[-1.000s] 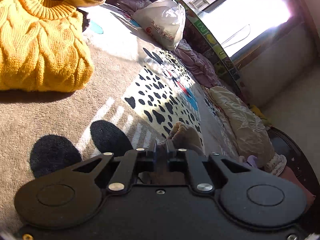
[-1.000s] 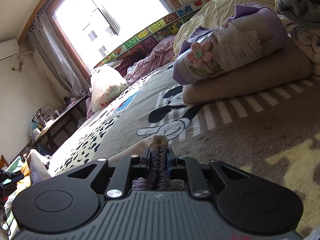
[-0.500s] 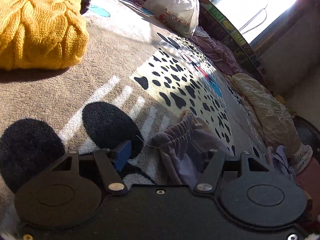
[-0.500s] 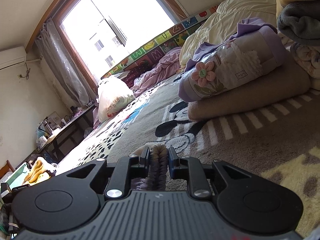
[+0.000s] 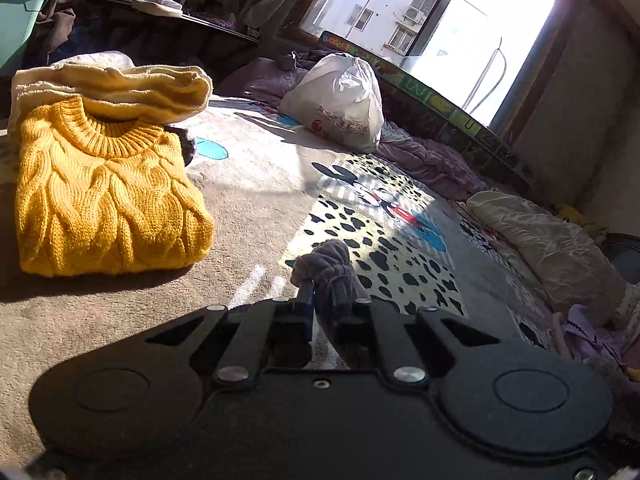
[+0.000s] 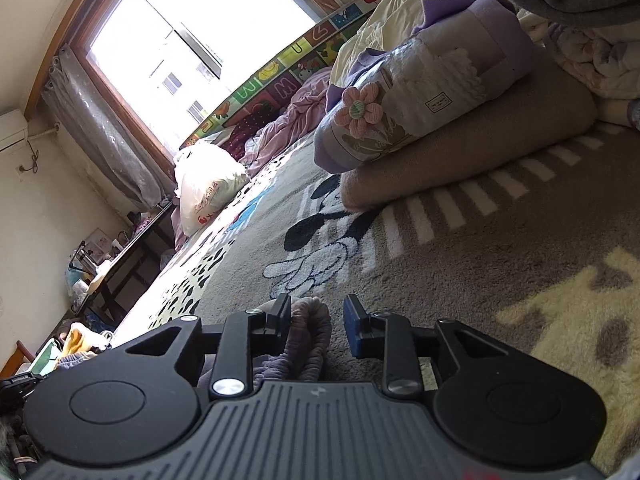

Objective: Fold clothes

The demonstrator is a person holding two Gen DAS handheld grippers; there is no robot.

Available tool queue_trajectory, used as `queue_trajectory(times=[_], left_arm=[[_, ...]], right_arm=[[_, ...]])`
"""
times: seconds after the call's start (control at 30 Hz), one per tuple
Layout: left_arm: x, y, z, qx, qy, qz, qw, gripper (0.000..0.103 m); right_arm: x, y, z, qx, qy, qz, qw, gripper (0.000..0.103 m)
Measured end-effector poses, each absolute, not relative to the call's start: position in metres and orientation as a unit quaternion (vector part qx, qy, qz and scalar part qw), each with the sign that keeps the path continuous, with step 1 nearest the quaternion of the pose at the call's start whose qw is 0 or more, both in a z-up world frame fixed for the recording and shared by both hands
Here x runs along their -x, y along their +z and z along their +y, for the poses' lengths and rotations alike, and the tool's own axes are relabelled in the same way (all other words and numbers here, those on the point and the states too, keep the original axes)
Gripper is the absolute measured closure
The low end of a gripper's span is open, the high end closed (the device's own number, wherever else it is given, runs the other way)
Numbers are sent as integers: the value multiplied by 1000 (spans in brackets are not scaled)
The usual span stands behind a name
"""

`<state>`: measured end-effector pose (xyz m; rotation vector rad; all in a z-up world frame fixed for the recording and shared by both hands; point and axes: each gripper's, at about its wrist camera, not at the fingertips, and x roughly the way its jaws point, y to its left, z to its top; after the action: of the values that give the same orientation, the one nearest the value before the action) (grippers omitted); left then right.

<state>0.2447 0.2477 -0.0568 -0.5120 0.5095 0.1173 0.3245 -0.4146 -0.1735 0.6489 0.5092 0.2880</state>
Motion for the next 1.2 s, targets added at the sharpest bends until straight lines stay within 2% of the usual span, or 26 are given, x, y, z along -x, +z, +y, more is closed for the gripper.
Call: queue_trajectory(times=[0.07,0.1,0.13,0.3,0.37,0.57,0.73,0.87,0.9,0.93,0.97,1.03,1.1,1.17,1.2], left_arm=[[-243,-78,257,242,54,320,914,95],[-246,-91,258,223,54,363,903,86],[-246,-100,261,211,63,384,897,71],[-250,-89,268,227,94,329,912,59],[-261,-84,265,210,100,316,920,58],[-304,-100,255,205,76,349,911,58],[-319,-108,245,198,74,356,910,54],[-321,-111,239,181,74,349,917,55],[-321,-111,237,170,75,347,919,59],[-321,-111,233,151,77,345,923,68],[-321,-111,230,131,79,343,927,70],[-320,-110,227,115,82,339,930,75],[-320,-108,228,117,85,335,931,81],[-319,-107,231,126,85,334,930,82],[-319,-108,231,128,85,336,929,82]], right_arm=[[-326,-175,-410,-305,136,260,906,72],[-327,-176,-408,-302,135,264,906,72],[-327,-176,-407,-300,136,267,906,71],[-326,-176,-406,-300,141,267,905,68],[-328,-178,-409,-311,145,270,900,67],[-340,-184,-420,-354,173,294,871,62],[-354,-171,-414,-348,203,320,857,44],[-360,-171,-408,-356,226,331,844,36],[-360,-173,-407,-357,231,331,842,36],[-360,-172,-404,-350,234,331,844,37],[-359,-172,-401,-342,237,331,847,39],[-359,-169,-398,-336,239,332,848,58],[-360,-165,-396,-330,241,334,850,60],[-355,-161,-407,-361,234,315,846,60],[-352,-161,-414,-385,235,304,839,55]])
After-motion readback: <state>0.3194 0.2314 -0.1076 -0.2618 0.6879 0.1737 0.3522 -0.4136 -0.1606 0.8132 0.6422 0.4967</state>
